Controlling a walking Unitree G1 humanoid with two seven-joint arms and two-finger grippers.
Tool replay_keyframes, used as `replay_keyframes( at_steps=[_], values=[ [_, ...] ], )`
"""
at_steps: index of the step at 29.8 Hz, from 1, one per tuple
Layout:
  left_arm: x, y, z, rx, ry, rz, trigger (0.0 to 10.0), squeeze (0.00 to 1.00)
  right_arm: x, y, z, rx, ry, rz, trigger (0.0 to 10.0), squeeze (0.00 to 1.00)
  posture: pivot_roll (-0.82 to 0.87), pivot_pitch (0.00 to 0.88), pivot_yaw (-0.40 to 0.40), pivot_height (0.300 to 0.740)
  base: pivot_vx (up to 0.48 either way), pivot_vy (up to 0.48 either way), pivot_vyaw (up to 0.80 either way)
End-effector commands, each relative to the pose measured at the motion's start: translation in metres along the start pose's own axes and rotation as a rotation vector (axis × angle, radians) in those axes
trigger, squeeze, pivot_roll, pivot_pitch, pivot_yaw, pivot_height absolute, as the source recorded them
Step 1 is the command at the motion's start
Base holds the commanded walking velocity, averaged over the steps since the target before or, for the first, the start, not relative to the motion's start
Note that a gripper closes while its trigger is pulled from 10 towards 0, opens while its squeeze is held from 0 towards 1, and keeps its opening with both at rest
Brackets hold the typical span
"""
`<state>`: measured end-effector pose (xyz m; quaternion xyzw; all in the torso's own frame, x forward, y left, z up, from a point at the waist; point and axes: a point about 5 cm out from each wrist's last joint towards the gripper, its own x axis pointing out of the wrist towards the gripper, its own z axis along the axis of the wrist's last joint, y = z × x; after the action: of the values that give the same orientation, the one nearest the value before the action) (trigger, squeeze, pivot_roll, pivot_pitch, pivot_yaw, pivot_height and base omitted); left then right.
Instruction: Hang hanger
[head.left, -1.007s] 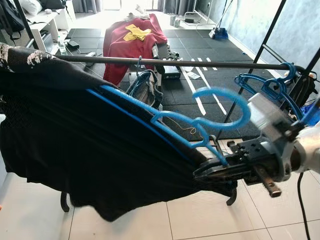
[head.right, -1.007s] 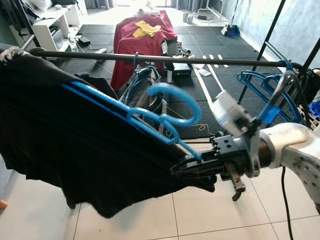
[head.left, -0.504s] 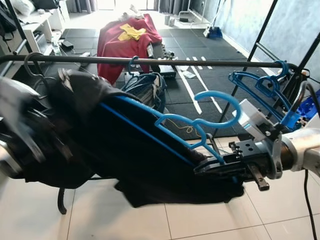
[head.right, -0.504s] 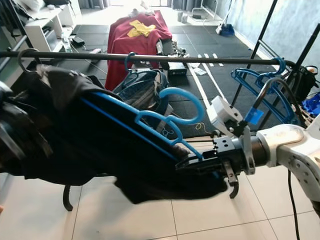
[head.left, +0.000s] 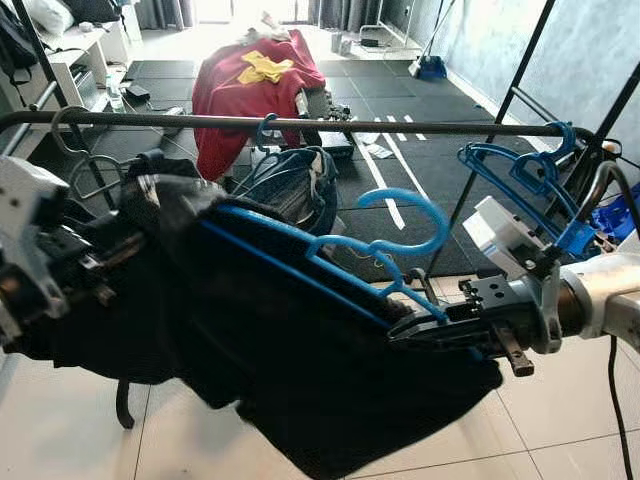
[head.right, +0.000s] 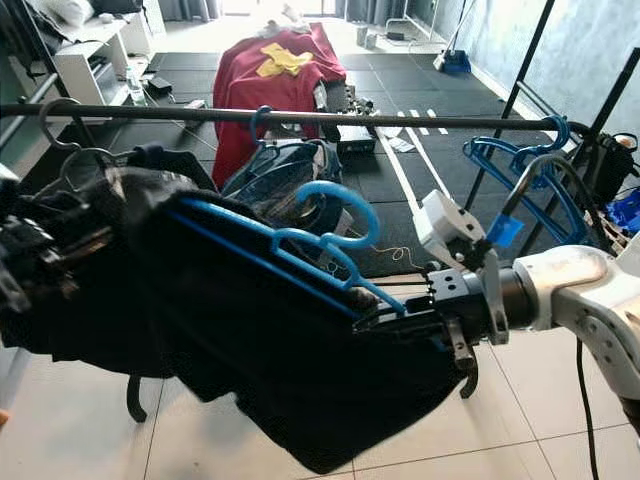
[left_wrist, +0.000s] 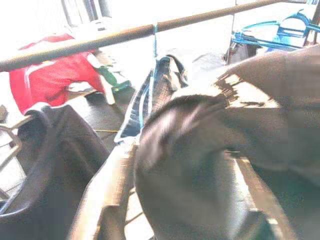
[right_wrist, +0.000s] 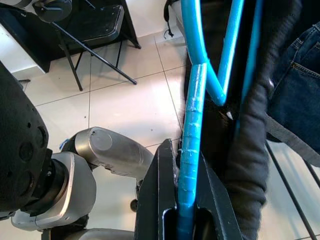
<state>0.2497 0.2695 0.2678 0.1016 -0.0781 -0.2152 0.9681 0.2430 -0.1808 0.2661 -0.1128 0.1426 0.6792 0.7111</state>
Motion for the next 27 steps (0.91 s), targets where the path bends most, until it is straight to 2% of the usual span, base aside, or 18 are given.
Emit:
replay_keyframes(
  at_steps=[1,2,3,4,5,7,8,10,11,12,13,15,17,19,23,24,26,27],
  values=[
    [-0.004,0.018,0.01,0.052,-0.028,0.121,10.0,1.0,-0.002,0.002,0.001,-0.017,0.016,0.011,0.0,0.0,-0.1,0.067,-0.042,0.736,0.0,0.0,0.0],
    [-0.004,0.018,0.01,0.052,-0.028,0.121,10.0,1.0,-0.002,0.002,0.001,-0.017,0.016,0.011,0.0,0.0,-0.1,0.067,-0.042,0.736,0.0,0.0,0.0],
    [-0.006,0.031,0.016,0.05,-0.073,0.224,10.0,1.0,-0.002,0.004,-0.001,-0.008,0.033,0.023,0.0,0.0,-0.1,0.066,-0.042,0.736,0.0,0.0,0.0],
    [-0.006,0.031,0.016,0.05,-0.073,0.224,10.0,1.0,-0.002,0.004,-0.001,-0.008,0.033,0.023,0.0,0.0,-0.1,0.066,-0.042,0.736,0.0,0.0,0.0],
    [-0.007,0.039,0.022,0.038,-0.13,0.306,10.0,1.0,-0.001,0.006,-0.004,0.0,0.05,0.038,0.0,0.0,-0.1,0.065,-0.042,0.736,0.0,0.0,0.0],
    [-0.006,0.041,0.027,0.016,-0.18,0.34,10.0,1.0,0.0,0.007,-0.006,0.005,0.06,0.048,0.0,0.0,-0.1,0.065,-0.042,0.736,0.0,0.0,0.0],
    [-0.006,0.041,0.027,0.016,-0.18,0.34,10.0,1.0,0.0,0.007,-0.006,0.005,0.06,0.048,0.0,0.0,-0.1,0.065,-0.042,0.736,0.0,0.0,0.0],
    [-0.001,0.031,0.035,-0.025,-0.258,0.288,10.0,1.0,0.001,0.008,-0.006,0.005,0.06,0.053,0.0,0.0,-0.1,0.063,-0.042,0.736,0.0,0.0,0.0],
    [0.002,0.021,0.037,-0.033,-0.271,0.204,10.0,1.0,0.001,0.007,-0.005,0.004,0.057,0.052,0.0,0.0,-0.11,0.063,-0.039,0.736,0.0,0.0,0.0],
    [0.003,0.005,0.038,-0.026,-0.274,0.069,10.0,0.0,0.0,0.007,-0.005,0.001,0.056,0.048,0.0,0.0,-0.11,0.062,-0.041,0.736,0.0,0.0,0.0],
    [0.003,0.005,0.038,-0.026,-0.274,0.069,10.0,0.0,0.0,0.007,-0.005,0.001,0.056,0.048,0.0,0.0,-0.11,0.062,-0.041,0.736,0.0,0.0,0.0],
    [-0.001,-0.021,0.038,-0.01,-0.259,-0.158,10.0,0.0,-0.003,0.005,-0.004,-0.004,0.055,0.034,0.0,0.0,-0.11,0.062,-0.041,0.736,0.0,0.0,0.0],
    [-0.001,-0.021,0.038,-0.01,-0.259,-0.158,10.0,0.0,-0.003,0.005,-0.004,-0.004,0.055,0.034,0.0,0.0,-0.11,0.062,-0.041,0.736,0.0,0.0,0.0],
    [-0.005,-0.032,0.036,-0.017,-0.214,-0.267,10.0,0.0,-0.006,-0.003,-0.001,-0.021,0.045,-0.027,0.0,0.0,-0.1,0.058,-0.04,0.736,0.0,0.0,0.0],
    [-0.005,-0.035,0.035,-0.021,-0.197,-0.283,10.0,0.0,-0.006,-0.011,0.001,-0.035,0.032,-0.084,0.0,0.0,-0.1,0.056,-0.038,0.736,0.0,0.0,0.0],
    [-0.002,-0.038,0.034,-0.021,-0.18,-0.284,10.0,0.0,-0.006,-0.02,0.003,-0.049,0.019,-0.145,0.0,0.0,-0.1,0.053,-0.039,0.736,0.0,0.0,0.0],
    [-0.002,-0.038,0.034,-0.021,-0.18,-0.284,10.0,0.0,-0.006,-0.02,0.003,-0.049,0.019,-0.145,0.0,0.0,-0.1,0.053,-0.039,0.736,0.0,0.0,0.0],
    [0.003,-0.04,0.033,-0.027,-0.175,-0.263,10.0,0.0,-0.004,-0.028,0.005,-0.062,0.011,-0.203,0.0,0.0,-0.1,0.051,-0.04,0.736,0.0,0.0,0.0]
  ],
)
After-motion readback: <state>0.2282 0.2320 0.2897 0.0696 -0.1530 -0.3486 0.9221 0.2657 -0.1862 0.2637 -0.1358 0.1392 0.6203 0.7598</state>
